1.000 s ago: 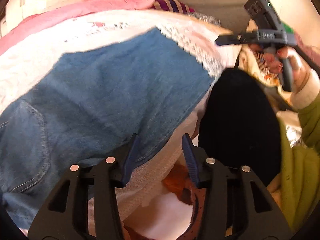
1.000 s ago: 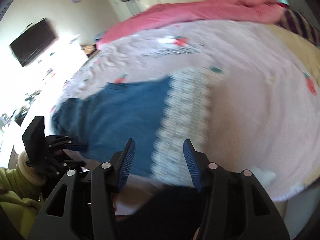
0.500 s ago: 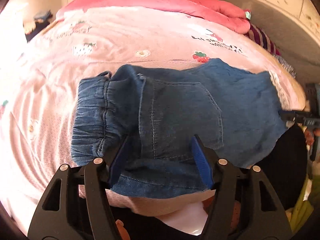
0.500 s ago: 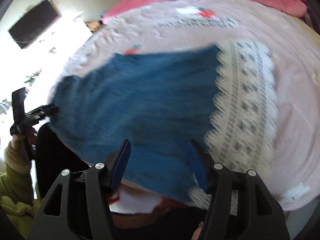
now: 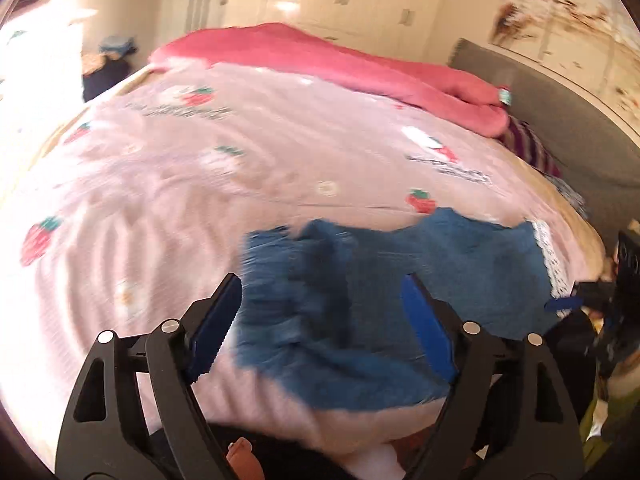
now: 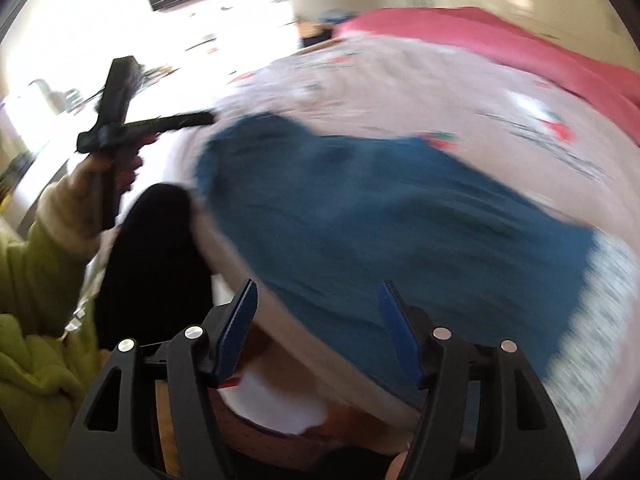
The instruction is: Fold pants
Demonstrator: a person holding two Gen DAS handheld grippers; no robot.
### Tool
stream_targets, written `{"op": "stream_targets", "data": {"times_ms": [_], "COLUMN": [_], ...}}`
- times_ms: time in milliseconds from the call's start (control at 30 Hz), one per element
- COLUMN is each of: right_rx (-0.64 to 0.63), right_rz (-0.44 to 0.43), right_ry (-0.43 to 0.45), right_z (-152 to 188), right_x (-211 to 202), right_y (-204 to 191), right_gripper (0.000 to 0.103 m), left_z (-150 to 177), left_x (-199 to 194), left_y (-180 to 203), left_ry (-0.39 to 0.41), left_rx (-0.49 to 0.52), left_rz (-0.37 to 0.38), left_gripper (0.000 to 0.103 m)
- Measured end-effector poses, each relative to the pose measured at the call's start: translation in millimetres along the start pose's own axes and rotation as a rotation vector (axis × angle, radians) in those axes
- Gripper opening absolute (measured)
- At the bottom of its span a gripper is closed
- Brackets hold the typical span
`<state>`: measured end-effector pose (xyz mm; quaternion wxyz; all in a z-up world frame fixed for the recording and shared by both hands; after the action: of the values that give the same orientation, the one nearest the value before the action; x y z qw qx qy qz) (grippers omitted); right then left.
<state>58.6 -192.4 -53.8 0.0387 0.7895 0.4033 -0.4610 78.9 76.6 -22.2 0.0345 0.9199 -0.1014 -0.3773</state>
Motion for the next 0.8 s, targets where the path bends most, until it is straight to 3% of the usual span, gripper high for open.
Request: {"op": "stream_targets", "data": {"times_ms": [100,233,300,333,433,500,533,567,667,800], "right_rx": [-0.091,-0.176,-0.194,-0.190,-0.173,-0.157,-0.156,-0.158,-0.148,-0.227], "right_rz": [-0.036,-0.028,-0.012,-0.009,0.001,0.013,0.025,0.043,0.050,0.090], "right_ry": [-0.044,-0.091,-0.104,-0.107,-0.109,-0.113,-0.110,-0.099,-0.057,-0.057], "right_z": [-10.7,-11.0,-9.6,-8.4,-6.5,-8.6,-9.4,-11.4,-17.0,-8.6], "right_x": [33.5,62.7,69.0,70.7,74.9,80.1,81.0,81.0,78.0,82.2], "right_y": [-27.3,-52.3,-54.0,-52.6,-46.9,-44.9,-42.9,-41.3,-41.3,-50.9], "right_gripper": [0.062,0.062,0.062,0.062,0.061,0.046,0.028,0.017,0.010,0.010], "left_z": [11.6,27.8,27.2,26.3,20.1,7.5,-0.7,-10.2,-36.0,-18.4], "left_x": [6.7,25.2,30.0,32.1,38.6,40.0,37.7,35.3,28.9,42.6], "left_y": [-18.1,-31.2,-32.8,-32.2,-27.5,-23.1,-21.5,-17.8,-9.6,-23.6], "left_ry": [-0.075,-0.160,-0.154,-0.154,-0.156,-0.138,-0.116,-0.089,-0.010,-0.038], "left_rx": [-0.056,-0.169,-0.202,-0.207,-0.166,-0.139,-0.125,-0.109,-0.041,-0.060], "left_rz": [-0.026,0.040,0.076,0.093,0.070,0.073,0.083,0.092,0.103,0.099], "left_gripper": [0.076,0.075,0.057,0.039,0.031,0.027,0.026,0.026,0.026,0.026]}}
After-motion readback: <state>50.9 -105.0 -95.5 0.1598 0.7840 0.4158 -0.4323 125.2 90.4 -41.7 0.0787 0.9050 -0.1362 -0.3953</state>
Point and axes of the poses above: each gripper's, at about its wrist camera, not at the fingertips, and x roughly the way its jaws point, y to its right, z to its underside, the point moved 6 cm from there along x, roughly the way its jaws point, and after that the axes turned 6 degrees about x, right-handed, at the moved point
